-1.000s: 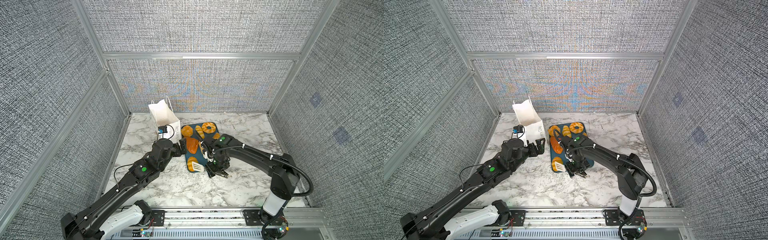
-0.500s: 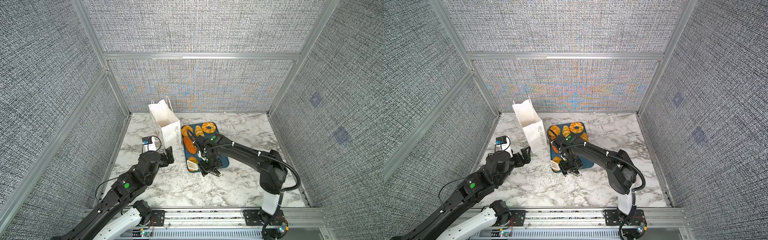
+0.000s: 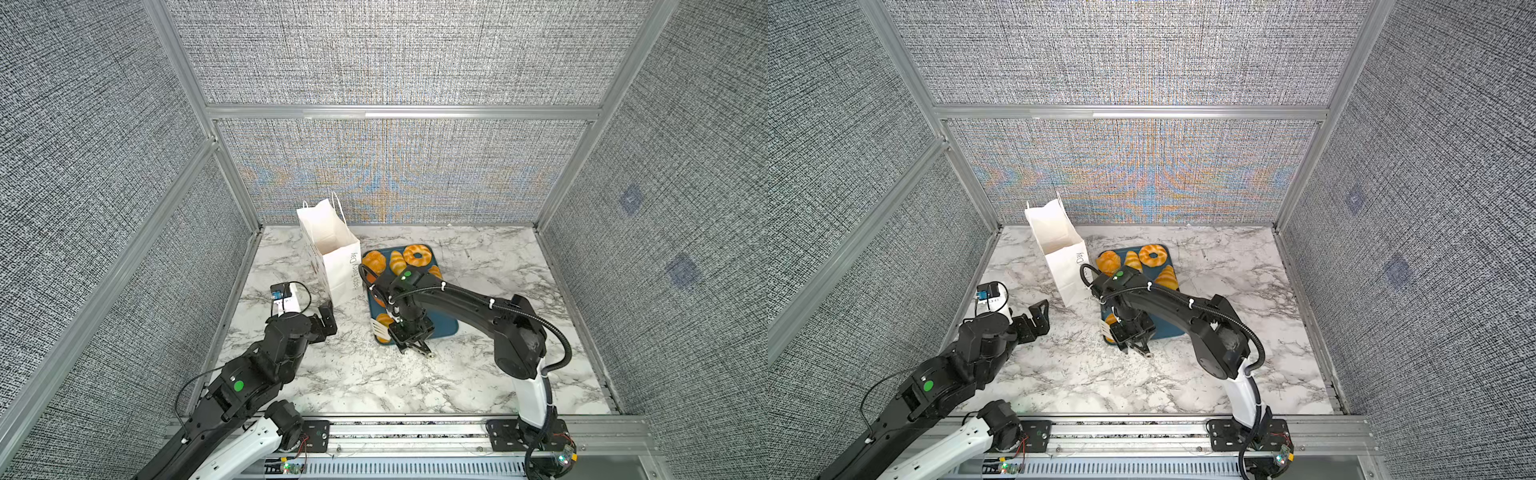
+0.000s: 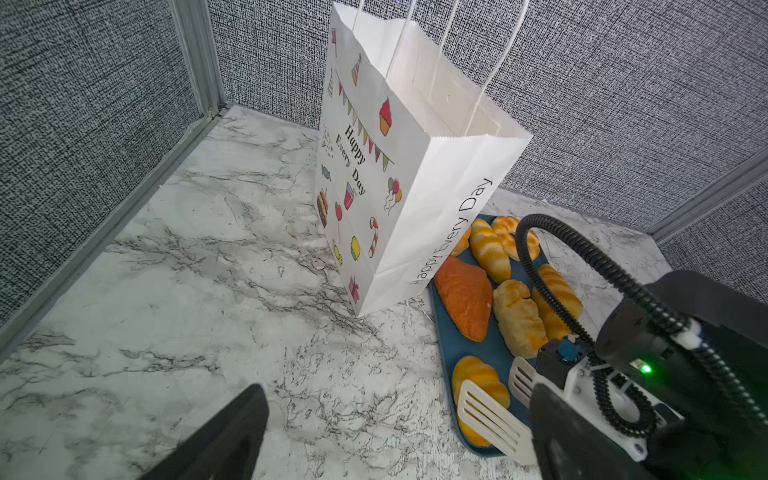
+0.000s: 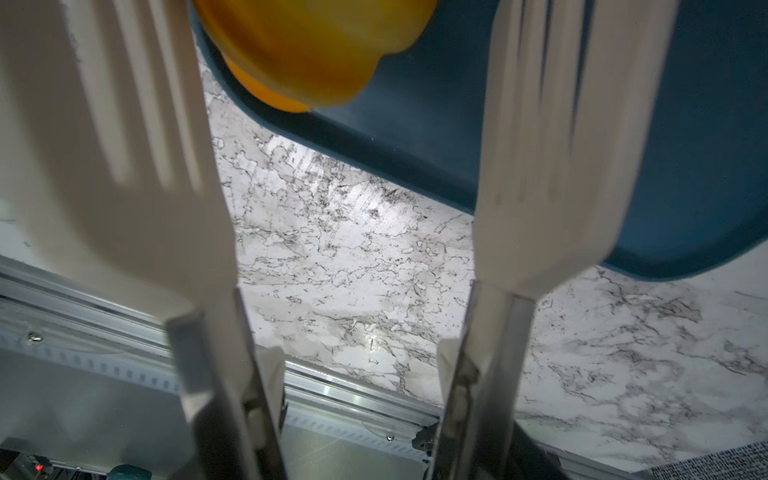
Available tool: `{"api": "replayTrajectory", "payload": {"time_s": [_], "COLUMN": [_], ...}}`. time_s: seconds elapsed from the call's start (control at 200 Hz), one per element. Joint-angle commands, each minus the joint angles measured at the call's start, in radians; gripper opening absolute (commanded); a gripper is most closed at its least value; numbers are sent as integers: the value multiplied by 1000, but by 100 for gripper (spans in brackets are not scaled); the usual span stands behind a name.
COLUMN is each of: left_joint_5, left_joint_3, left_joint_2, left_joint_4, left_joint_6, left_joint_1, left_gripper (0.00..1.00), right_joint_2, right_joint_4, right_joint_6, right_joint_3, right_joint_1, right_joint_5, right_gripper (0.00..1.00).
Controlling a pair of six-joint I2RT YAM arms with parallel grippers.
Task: Place the fake bread into the paper bag
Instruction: 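Close the tongs on a striped croissant with the right gripper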
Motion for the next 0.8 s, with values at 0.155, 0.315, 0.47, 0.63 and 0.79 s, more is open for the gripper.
{"api": "replayTrajectory", "payload": {"time_s": [0.155,0.315,0.47,0.63,0.79], "left_joint_5": [-33,-38,-40,-45,-65], "left_joint_3": [-4,-1,3,14,23], "left_joint_2": [-23,-26,-16,-5,-9], "left_joint_4": [-38,-38,-36,-39,-33], "left_joint_6": [-10,-14,-17,-20,-10], "left_joint_1": [2,2,2,2,2], "left_gripper": [99,99,99,99,99], "right_joint_2": [14,-8,-30,-87,-153], "right_joint_4": [-65,-65,-69,-34,2], "right_joint_6": [-41,-75,-117,-162,-205], "right_joint_3": [19,-5,-32,-70,-101], "right_joint_1": [0,-3,-14,-32,-52], "right_joint_5": [29,28,34,7,-3], "right_gripper": [45,41,36,32,31]}}
